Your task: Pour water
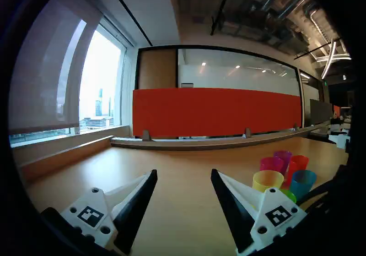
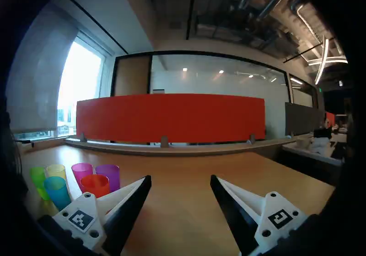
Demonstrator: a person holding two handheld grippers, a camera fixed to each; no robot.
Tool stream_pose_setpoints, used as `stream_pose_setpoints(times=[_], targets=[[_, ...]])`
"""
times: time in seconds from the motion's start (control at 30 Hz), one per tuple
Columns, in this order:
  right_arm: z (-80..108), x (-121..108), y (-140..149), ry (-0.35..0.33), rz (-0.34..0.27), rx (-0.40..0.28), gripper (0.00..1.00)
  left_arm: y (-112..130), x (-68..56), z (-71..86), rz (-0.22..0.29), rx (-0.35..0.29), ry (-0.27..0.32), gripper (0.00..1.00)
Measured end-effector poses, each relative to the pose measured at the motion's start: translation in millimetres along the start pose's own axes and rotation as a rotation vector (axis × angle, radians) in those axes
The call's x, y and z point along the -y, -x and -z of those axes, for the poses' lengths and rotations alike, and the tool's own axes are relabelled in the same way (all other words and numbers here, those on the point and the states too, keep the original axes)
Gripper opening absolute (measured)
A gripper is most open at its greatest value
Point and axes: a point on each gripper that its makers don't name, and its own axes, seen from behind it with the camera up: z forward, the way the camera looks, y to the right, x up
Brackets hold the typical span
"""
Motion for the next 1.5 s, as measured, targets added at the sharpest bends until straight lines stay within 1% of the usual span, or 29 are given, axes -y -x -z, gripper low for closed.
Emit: stream_pose_setpoints(times=[1.5], targets=[[0.7,0.2,0.3,0.0,0.001,0.0,1.0,1.7,-0.8,-3.6,0.001,-0.001,0.001,0.86]])
